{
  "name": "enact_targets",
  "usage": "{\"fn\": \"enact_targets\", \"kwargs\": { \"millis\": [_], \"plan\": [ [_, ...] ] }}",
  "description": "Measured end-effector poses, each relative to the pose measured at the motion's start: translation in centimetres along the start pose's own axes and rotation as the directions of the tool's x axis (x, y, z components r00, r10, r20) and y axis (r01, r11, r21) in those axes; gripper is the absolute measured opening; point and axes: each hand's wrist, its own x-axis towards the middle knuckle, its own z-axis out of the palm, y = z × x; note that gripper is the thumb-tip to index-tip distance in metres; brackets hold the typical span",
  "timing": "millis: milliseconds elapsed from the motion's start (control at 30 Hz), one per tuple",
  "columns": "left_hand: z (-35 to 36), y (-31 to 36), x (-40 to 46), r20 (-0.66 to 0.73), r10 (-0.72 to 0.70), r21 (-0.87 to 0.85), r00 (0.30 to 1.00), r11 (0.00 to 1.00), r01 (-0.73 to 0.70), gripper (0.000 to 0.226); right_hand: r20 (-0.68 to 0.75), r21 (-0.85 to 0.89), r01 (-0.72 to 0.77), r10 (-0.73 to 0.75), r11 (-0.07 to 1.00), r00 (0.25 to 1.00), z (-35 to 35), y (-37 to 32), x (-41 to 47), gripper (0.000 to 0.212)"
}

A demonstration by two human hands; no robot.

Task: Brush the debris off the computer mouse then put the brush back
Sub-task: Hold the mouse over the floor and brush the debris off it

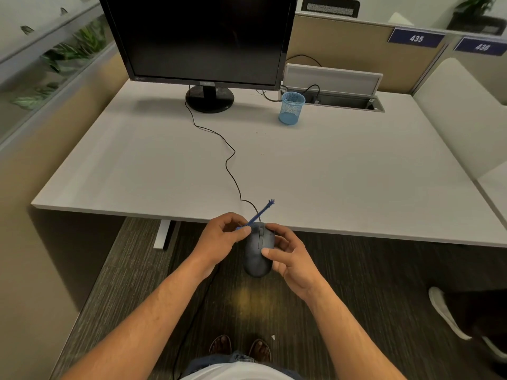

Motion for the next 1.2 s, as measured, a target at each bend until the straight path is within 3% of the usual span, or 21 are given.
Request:
{"fn": "enact_targets", "kwargs": {
  "millis": [167,567,800,1200],
  "plan": [
    [-0.4,0.5,0.6,-0.095,-0.008,-0.148,0.995,0.989,-0.007,0.011,-0.003,0.003,-0.012,0.012,1.0,1.0,-0.1,0.0,0.0,0.059],
    [-0.1,0.8,2.4,-0.169,-0.075,-0.2,0.983,0.979,0.041,0.002,0.049,-0.108,-0.022,0.027,0.994,0.998,0.0,-0.2,-0.6,0.062],
    [0.1,1.4,3.5,-0.128,-0.066,-0.142,0.99,0.989,0.048,0.004,0.11,-0.137,-0.024,0.039,0.99,0.993,0.3,-0.4,-0.9,0.062],
    [-1.2,0.6,3.4,0.062,-0.118,-0.055,0.991,0.991,0.121,0.006,0.088,-0.149,-0.006,0.019,0.989,0.996,0.0,-0.9,-1.2,0.059]
  ]
}}
